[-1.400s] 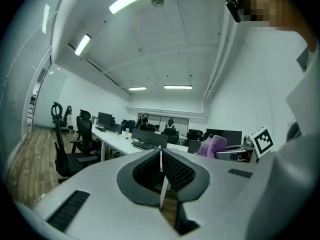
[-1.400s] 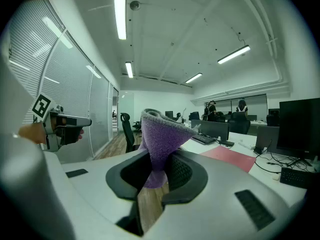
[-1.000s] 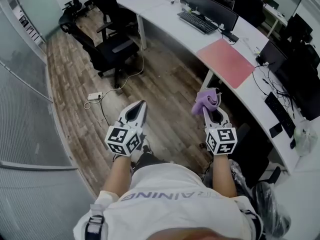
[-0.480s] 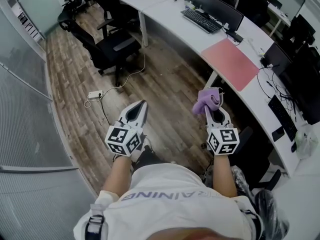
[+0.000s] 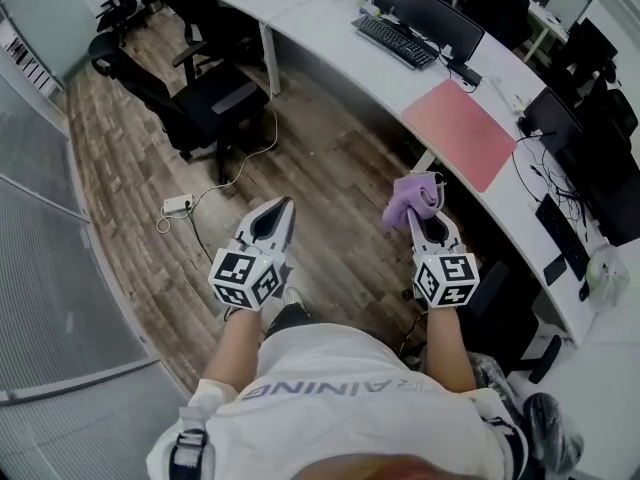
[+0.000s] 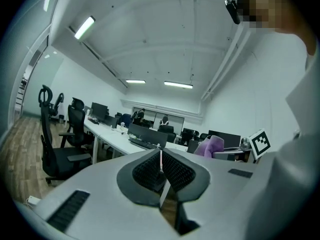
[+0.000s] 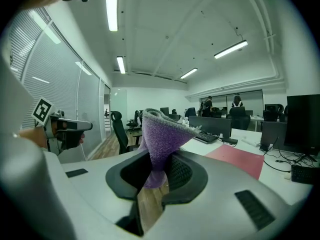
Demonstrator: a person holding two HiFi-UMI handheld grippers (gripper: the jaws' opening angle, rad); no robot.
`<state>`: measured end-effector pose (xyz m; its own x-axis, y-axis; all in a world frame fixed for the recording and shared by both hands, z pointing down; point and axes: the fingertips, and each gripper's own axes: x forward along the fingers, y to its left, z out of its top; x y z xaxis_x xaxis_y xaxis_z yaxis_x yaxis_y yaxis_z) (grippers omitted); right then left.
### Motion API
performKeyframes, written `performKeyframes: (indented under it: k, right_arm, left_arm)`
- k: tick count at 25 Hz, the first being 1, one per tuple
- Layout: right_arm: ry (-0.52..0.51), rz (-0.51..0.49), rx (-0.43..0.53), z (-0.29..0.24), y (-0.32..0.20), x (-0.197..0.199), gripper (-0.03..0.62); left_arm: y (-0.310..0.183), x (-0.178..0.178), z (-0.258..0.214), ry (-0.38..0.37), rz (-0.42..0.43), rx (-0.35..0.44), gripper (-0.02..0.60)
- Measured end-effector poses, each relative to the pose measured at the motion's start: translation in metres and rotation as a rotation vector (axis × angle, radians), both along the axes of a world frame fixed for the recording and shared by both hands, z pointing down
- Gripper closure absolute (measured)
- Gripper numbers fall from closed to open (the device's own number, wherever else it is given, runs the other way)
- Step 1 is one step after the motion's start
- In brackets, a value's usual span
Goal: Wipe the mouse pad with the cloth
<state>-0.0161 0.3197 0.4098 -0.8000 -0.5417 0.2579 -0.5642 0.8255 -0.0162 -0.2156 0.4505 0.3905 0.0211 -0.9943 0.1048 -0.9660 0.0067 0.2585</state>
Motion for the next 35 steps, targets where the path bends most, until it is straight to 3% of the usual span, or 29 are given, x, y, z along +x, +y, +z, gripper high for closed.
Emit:
performKeyframes:
  k: [8, 12, 17, 26, 35]
  right_arm:
    - [0.013, 0.085, 0.009, -0.006, -0.015, -0.060, 0.505]
    - [-0.004, 0.106, -0.049, 0.004, -0.021, -0.078, 0.505]
    - [-0.015, 0.130, -0.040, 0.002, -0.039, -0.087, 0.505]
    - [-0.012, 0.150, -0.027, 0.009, -0.099, -0.079, 0.505]
    - [0.002, 0.206, -0.015, 0.009, -0.201, -0.032, 0.505]
  left_arm:
    - [-0.028, -0.069, 0.009, 0.033, 0.089, -0.004, 0.543]
    - [-0.035, -0.091, 0.015, 0.062, 0.105, -0.008, 0.543]
    - [-0.050, -0.107, 0.018, 0.059, 0.112, -0.009, 0.543]
    - [-0.117, -0.098, 0.011, 0.034, 0.142, -0.005, 0.543]
    - [-0.236, -0.057, 0.005, 0.012, 0.204, -0.012, 0.543]
